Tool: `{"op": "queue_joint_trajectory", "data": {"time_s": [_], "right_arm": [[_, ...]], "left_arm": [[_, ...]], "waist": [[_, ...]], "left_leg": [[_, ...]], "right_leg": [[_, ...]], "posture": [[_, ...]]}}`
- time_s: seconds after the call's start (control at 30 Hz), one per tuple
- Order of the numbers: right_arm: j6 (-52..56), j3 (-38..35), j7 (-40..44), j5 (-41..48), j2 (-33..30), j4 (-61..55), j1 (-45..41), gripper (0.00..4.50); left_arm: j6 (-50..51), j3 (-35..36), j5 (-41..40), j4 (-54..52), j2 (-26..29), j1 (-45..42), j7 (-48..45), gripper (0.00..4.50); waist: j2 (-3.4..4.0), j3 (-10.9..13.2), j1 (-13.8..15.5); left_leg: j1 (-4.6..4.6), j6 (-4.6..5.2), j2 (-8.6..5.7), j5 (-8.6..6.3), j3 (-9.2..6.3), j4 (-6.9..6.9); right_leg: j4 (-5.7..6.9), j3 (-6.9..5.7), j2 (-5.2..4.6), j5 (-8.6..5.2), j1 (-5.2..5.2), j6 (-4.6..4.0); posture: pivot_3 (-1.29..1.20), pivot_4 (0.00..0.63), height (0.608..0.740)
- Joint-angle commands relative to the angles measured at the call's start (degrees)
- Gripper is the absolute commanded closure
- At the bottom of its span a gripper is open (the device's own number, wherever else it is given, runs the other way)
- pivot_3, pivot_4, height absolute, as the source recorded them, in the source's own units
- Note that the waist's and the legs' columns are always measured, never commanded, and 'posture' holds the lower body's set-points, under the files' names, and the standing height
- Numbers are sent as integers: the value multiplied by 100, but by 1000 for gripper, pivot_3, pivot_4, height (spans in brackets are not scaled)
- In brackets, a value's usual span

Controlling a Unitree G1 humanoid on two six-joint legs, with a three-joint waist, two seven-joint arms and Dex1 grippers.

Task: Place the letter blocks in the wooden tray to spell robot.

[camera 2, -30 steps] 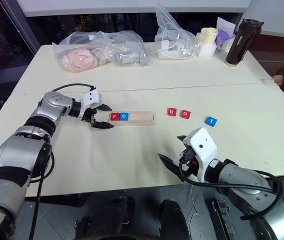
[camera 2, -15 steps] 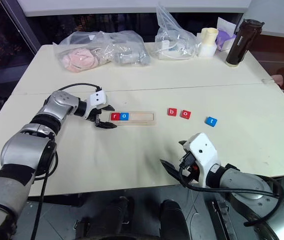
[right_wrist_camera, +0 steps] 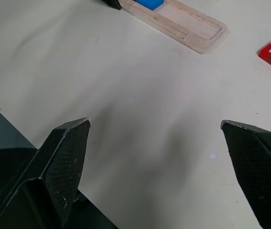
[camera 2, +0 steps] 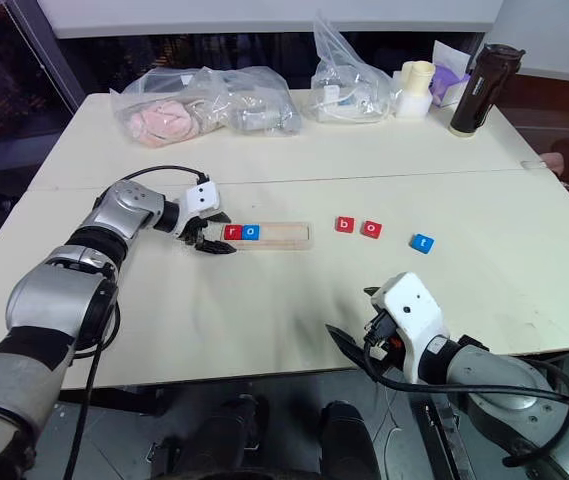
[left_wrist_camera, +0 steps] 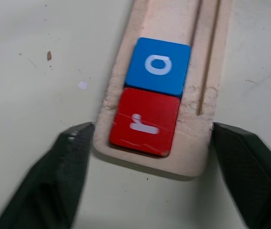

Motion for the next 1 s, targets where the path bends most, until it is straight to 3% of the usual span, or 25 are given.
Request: {"op": "queue_joint_trajectory", "data": {"time_s": [0.03,0.3,0.4,0.63,0.73,1.0], "right_arm": [[-72,-44,-102,155,-93,-227,-98,0],[41,194,-113,81,-58,-67,-490,0],[28,357,-101,-14,-43,58,-681,0],[-102,614,12,-239,4,249,-875,0],[-190,768,42,-391,62,334,-952,0],[-319,1024,121,-694,201,470,-1074,0]], "left_arm": [[-24,-260,327,92,46,234,-106,1235],[-283,-224,132,-45,-131,435,-1095,1235],[-100,41,-182,-139,-335,513,-1184,1235],[-51,-124,-272,-667,-432,897,-1457,1235],[338,-275,-378,-1511,-423,1180,-1840,1235],[2469,-684,-357,-4433,-317,2069,-1442,1235]], "waist": [[0,-2,0],[3,-7,-4],[3,-8,11],[5,-11,154],[8,-13,145],[16,-17,144]], "left_leg": [[0,0,0,0,0,0],[-4,16,-2,-10,4,-1],[-8,30,-9,-18,8,-1],[-10,47,-20,-30,13,18],[-10,51,-20,-33,13,27],[-10,55,-19,-38,9,38]], "right_leg": [[0,0,0,0,0,-1],[-12,0,-3,1,-2,0],[-16,-1,-12,-4,-1,9],[-22,-1,-17,-8,8,17],[-24,0,-20,-9,14,15],[-34,8,-23,-16,25,1]], "posture": [[0,150,725],[0,150,725],[0,150,725],[0,150,725],[0,150,725],[0,150,725]]}}
